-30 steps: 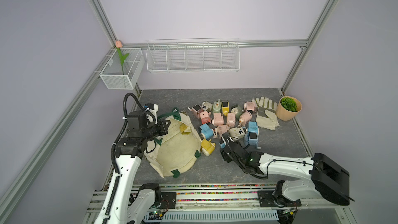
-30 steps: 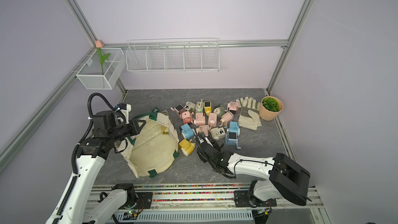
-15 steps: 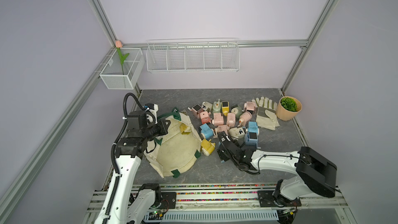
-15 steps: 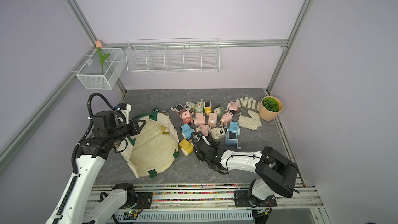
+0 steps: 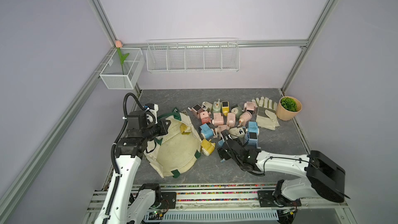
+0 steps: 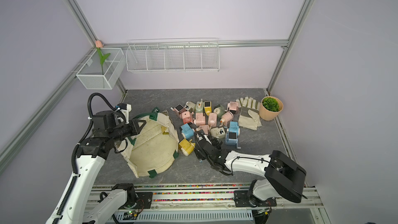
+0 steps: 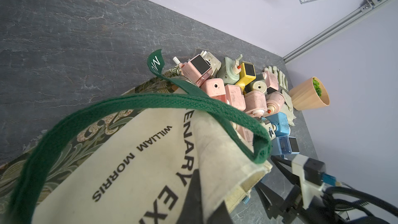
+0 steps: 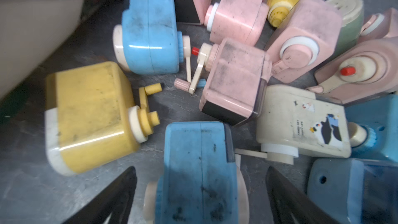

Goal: Take out the pencil sharpeners from the tote bags
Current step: Place the pencil sharpener at the center of the board.

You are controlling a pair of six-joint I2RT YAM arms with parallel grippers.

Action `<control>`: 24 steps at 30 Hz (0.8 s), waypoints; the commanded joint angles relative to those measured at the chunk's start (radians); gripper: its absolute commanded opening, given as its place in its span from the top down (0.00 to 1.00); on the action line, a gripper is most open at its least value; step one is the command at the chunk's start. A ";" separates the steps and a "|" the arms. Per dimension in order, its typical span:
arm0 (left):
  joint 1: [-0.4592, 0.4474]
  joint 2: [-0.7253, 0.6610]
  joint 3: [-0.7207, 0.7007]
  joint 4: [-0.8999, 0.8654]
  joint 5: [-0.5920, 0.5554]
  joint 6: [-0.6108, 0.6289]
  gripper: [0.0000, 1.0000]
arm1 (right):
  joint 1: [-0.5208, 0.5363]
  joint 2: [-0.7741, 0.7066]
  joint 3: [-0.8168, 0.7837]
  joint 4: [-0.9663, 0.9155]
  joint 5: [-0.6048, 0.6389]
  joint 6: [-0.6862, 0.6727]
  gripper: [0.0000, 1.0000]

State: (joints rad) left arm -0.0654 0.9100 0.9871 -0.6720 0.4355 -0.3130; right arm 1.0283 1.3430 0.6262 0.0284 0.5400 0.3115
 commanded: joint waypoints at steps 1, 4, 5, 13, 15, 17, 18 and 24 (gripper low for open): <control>0.005 -0.021 0.015 0.048 0.029 -0.005 1.00 | 0.031 -0.122 -0.037 0.068 -0.043 -0.066 0.07; 0.006 -0.021 0.014 0.049 0.031 -0.006 1.00 | 0.089 -0.182 -0.022 0.072 -0.060 -0.095 0.09; 0.005 -0.020 0.013 0.049 0.032 -0.006 1.00 | 0.114 -0.189 -0.007 0.065 -0.056 -0.100 0.09; 0.005 -0.022 0.014 0.051 0.037 -0.007 1.00 | 0.331 -0.056 0.166 0.062 -0.060 -0.136 0.13; 0.006 -0.021 0.013 0.052 0.036 -0.008 1.00 | 0.375 0.030 0.241 0.044 -0.047 -0.143 0.16; 0.006 -0.021 0.013 0.052 0.037 -0.008 1.00 | 0.413 0.121 0.331 0.022 -0.023 -0.164 0.16; 0.006 -0.021 0.013 0.052 0.037 -0.008 1.00 | 0.424 0.165 0.367 0.016 -0.016 -0.169 0.17; 0.006 -0.022 0.011 0.052 0.040 -0.005 1.00 | 0.423 0.414 0.574 -0.002 0.037 -0.197 0.18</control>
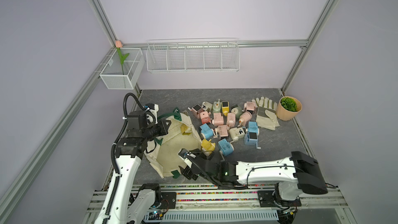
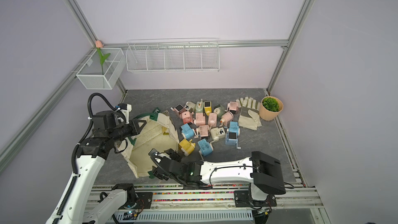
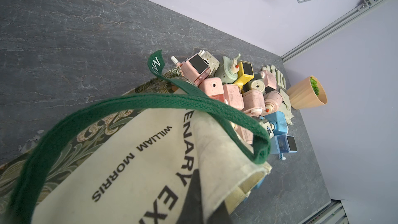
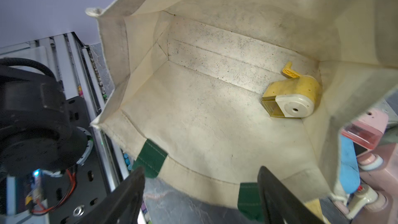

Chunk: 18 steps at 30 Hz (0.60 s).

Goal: Take out the pencil sharpeners from the tote bags
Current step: Place the pencil sharpener at the center of the board, then pick up the pencil sharpener from the canvas bag.

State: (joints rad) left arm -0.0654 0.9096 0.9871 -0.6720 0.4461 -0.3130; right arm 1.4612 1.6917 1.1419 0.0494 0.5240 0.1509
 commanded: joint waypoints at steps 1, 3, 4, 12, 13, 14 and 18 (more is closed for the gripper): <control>0.005 -0.020 0.010 0.052 0.029 -0.006 1.00 | -0.017 0.103 0.097 -0.034 0.060 -0.038 0.18; 0.005 -0.017 0.010 0.053 0.034 -0.005 1.00 | -0.037 0.170 0.155 -0.033 0.061 -0.041 0.18; 0.006 -0.015 0.011 0.053 0.037 -0.005 1.00 | -0.051 0.202 0.184 -0.034 0.067 -0.039 0.18; 0.006 -0.015 0.010 0.054 0.035 -0.003 1.00 | -0.166 0.400 0.376 -0.055 0.138 -0.017 0.08; 0.006 -0.016 0.010 0.054 0.034 -0.003 1.00 | -0.176 0.420 0.396 -0.056 0.157 -0.018 0.07; 0.005 -0.020 0.009 0.054 0.034 -0.002 1.00 | -0.188 0.437 0.410 -0.054 0.167 -0.018 0.05; 0.006 -0.023 0.007 0.055 0.027 -0.001 1.00 | -0.217 0.507 0.460 -0.043 0.233 -0.021 0.00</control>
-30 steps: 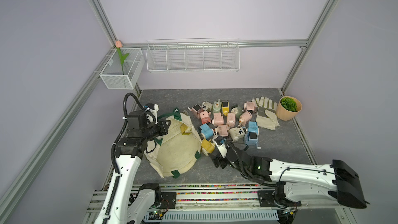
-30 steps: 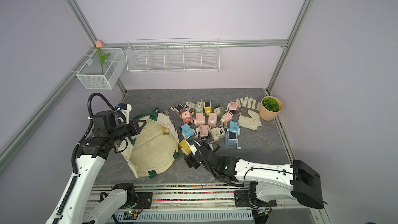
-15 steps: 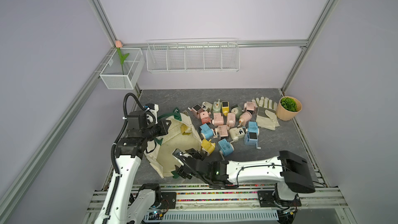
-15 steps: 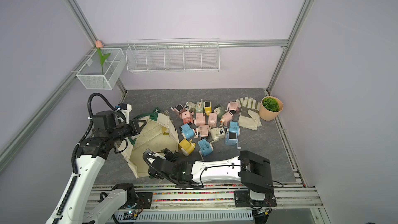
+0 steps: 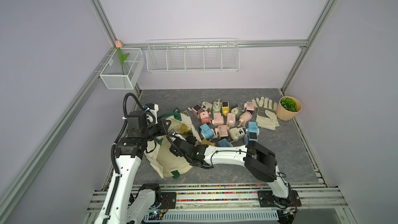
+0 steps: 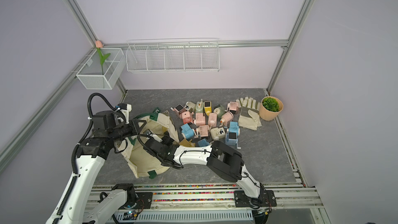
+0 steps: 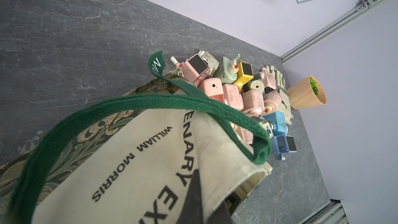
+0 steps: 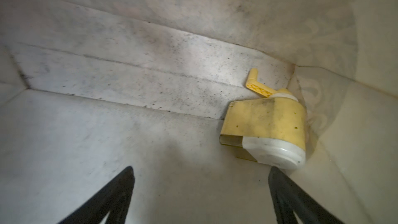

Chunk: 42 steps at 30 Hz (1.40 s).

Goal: Take out the pencil sharpeners from the tote bags
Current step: Pick up the pencil sharpener from the canvas bag.

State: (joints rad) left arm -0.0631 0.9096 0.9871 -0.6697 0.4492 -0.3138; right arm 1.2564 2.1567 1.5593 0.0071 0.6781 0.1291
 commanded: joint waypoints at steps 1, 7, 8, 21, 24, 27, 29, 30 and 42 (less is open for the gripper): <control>0.003 -0.020 0.009 0.052 0.023 0.001 1.00 | -0.018 0.063 0.064 0.000 0.101 -0.009 0.00; 0.003 -0.010 0.009 0.048 0.015 0.005 1.00 | -0.028 0.159 0.152 0.056 0.235 -0.135 0.05; 0.003 -0.011 0.009 0.048 0.011 0.006 1.00 | -0.029 0.169 0.158 0.077 0.253 -0.162 0.05; 0.002 0.000 0.009 0.047 0.006 0.012 1.00 | -0.073 0.257 0.255 0.087 0.291 -0.251 0.10; 0.002 0.002 0.010 0.047 0.006 0.012 1.00 | -0.096 0.285 0.292 0.013 0.206 -0.193 0.10; 0.003 -0.001 0.010 0.046 0.008 0.012 1.00 | -0.108 0.317 0.337 -0.044 0.109 -0.172 0.10; 0.003 -0.001 0.010 0.047 0.008 0.011 1.00 | -0.114 0.321 0.344 -0.072 0.046 -0.142 0.10; 0.003 -0.001 0.009 0.047 0.008 0.012 1.00 | -0.116 0.317 0.339 -0.075 -0.001 -0.136 0.09; 0.003 -0.002 0.008 0.046 0.004 0.012 1.00 | -0.118 0.359 0.398 -0.150 -0.132 -0.126 0.10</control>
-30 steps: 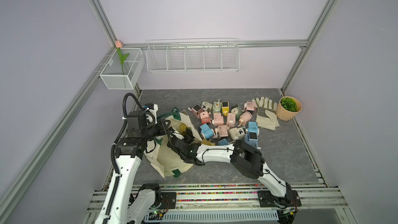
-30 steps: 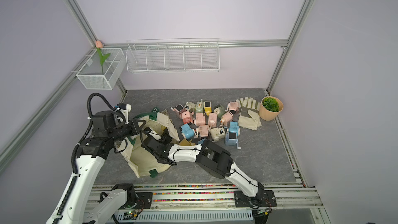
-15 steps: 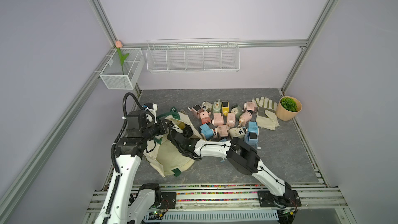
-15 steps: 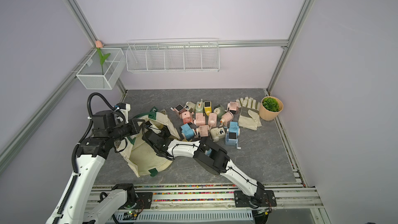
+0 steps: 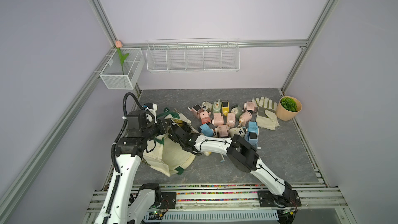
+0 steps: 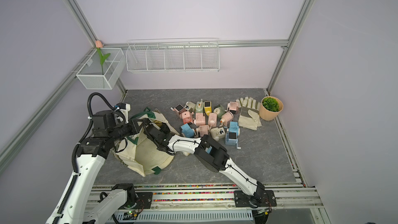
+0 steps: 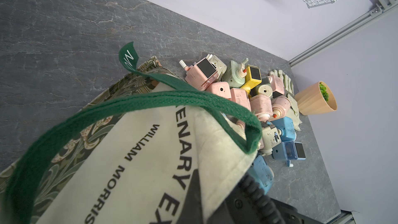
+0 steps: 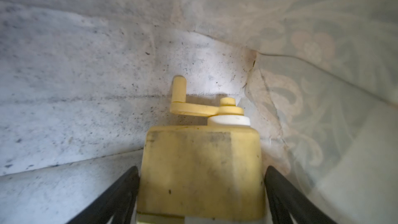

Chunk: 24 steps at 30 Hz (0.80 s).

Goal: Take out the pencil sharpeners from the tote bags
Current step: Pick up the pencil sharpener from the canvas bag.

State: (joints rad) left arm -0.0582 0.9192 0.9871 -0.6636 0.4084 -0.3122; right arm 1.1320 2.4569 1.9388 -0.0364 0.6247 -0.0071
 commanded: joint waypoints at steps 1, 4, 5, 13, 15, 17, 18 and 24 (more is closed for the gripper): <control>-0.002 -0.010 0.007 0.040 0.045 0.010 1.00 | 0.005 0.063 0.020 -0.102 -0.084 0.009 0.10; -0.002 -0.010 0.007 0.041 0.045 0.010 1.00 | 0.002 0.069 0.021 -0.099 -0.096 0.008 0.10; -0.002 -0.010 0.007 0.040 0.045 0.010 1.00 | 0.002 0.070 0.021 -0.099 -0.103 0.007 0.10; -0.002 -0.010 0.008 0.039 0.046 0.010 1.00 | 0.001 0.079 0.025 -0.097 -0.205 -0.021 0.10; -0.002 -0.010 0.007 0.039 0.046 0.010 1.00 | 0.001 0.079 0.023 -0.093 -0.241 -0.026 0.10; -0.002 -0.008 0.007 0.039 0.046 0.010 1.00 | 0.001 0.079 0.019 -0.085 -0.270 -0.034 0.10; -0.002 -0.009 0.007 0.039 0.045 0.010 1.00 | 0.001 0.080 0.018 -0.082 -0.277 -0.034 0.10; -0.002 -0.008 0.007 0.039 0.044 0.010 1.00 | 0.000 0.102 0.037 -0.082 -0.232 -0.020 0.10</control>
State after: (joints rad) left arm -0.0559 0.9199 0.9871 -0.6739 0.3965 -0.3119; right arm 1.1233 2.5023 1.9717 -0.0582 0.4255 -0.0189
